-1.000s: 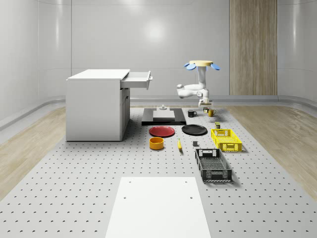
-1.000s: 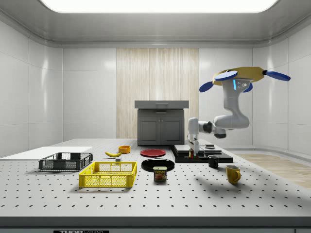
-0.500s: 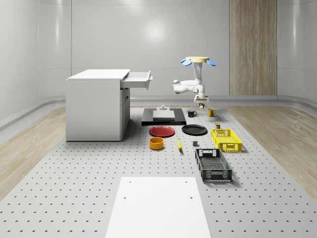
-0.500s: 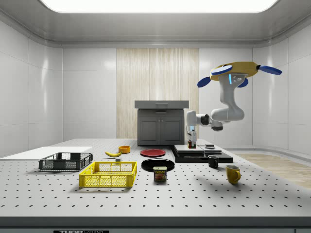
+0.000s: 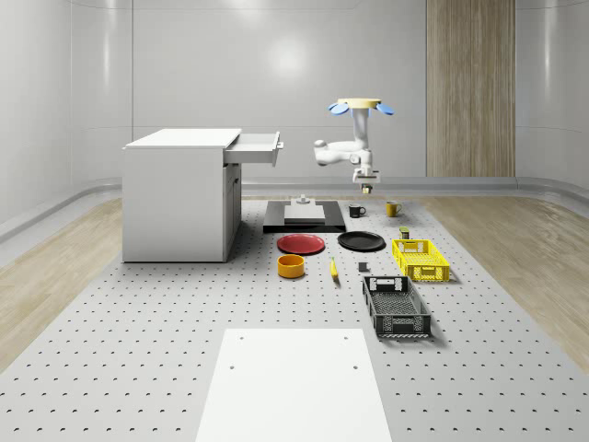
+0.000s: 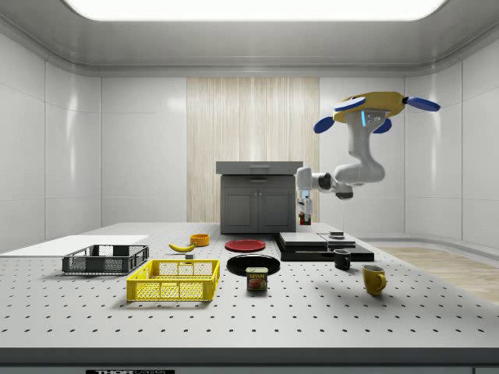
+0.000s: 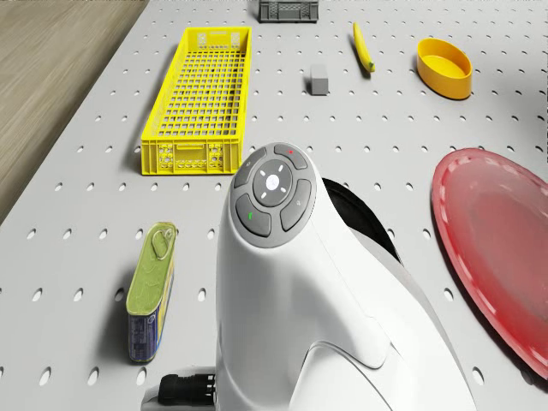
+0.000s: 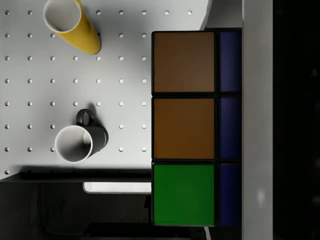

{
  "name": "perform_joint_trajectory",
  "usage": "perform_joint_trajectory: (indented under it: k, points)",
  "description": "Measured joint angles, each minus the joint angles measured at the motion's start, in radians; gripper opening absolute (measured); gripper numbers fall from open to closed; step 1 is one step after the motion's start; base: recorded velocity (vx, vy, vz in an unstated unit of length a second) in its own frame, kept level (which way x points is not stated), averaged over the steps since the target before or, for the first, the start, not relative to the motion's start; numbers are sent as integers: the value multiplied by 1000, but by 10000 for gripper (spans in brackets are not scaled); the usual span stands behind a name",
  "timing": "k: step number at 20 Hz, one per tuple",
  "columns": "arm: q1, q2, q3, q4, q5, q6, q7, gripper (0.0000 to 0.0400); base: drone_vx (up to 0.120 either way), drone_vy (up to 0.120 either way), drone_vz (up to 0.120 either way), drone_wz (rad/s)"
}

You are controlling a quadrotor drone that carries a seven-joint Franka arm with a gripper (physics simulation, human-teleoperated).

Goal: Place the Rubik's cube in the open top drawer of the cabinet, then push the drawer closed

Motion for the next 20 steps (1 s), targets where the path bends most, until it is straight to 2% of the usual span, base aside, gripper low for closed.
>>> perform_joint_trajectory:
  k: [20]
  points:
    - [-9, -47, 8, 2, 19, 44, 8, 325, 0, -120, 120, 0]
